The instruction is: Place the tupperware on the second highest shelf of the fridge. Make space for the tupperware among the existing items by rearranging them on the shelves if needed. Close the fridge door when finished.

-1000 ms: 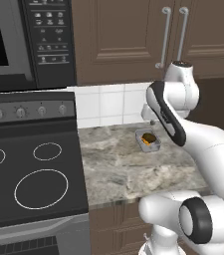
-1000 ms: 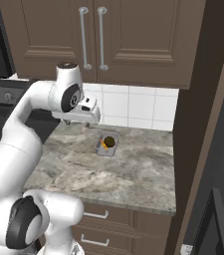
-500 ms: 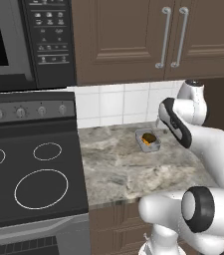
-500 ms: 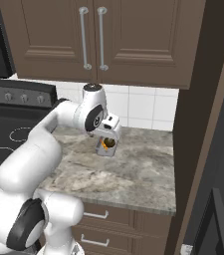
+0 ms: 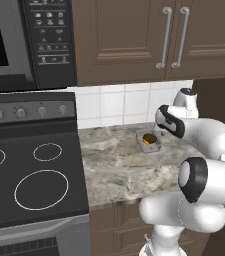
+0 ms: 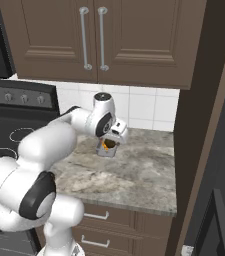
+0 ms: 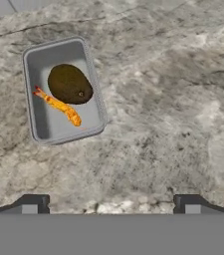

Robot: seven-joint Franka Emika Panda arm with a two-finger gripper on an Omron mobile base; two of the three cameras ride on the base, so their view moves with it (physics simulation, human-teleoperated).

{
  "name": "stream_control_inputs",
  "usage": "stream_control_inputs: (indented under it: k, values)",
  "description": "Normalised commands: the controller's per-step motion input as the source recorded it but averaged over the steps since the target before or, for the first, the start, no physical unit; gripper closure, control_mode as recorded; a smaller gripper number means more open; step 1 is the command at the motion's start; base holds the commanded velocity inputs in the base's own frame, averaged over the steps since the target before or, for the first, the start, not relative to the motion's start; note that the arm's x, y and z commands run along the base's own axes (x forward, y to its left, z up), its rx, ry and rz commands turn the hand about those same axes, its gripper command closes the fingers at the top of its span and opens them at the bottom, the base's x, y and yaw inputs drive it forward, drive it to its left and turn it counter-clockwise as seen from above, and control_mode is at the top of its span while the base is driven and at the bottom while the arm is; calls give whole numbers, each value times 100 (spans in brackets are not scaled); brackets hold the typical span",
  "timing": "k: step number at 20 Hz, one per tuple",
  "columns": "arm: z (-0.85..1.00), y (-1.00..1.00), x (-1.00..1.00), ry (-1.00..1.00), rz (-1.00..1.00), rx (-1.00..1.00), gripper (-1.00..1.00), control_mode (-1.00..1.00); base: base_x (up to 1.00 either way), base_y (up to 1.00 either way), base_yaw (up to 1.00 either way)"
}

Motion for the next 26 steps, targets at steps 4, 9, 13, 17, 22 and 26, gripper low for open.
stream_control_inputs:
  k: [4,9,13,17,22,26]
  values:
    - [-34,-1,43,0,0,3,-100,-100,0,0,0]
    - [-36,-15,49,0,0,6,-100,-100,0,0,0]
    - [-36,-20,47,0,0,6,-100,-100,0,0,0]
    - [-37,-3,39,0,1,1,-100,-100,0,0,0]
    - [-42,0,37,0,0,0,-100,-100,0,0,0]
    - [-41,0,39,0,0,0,-100,-100,0,0,0]
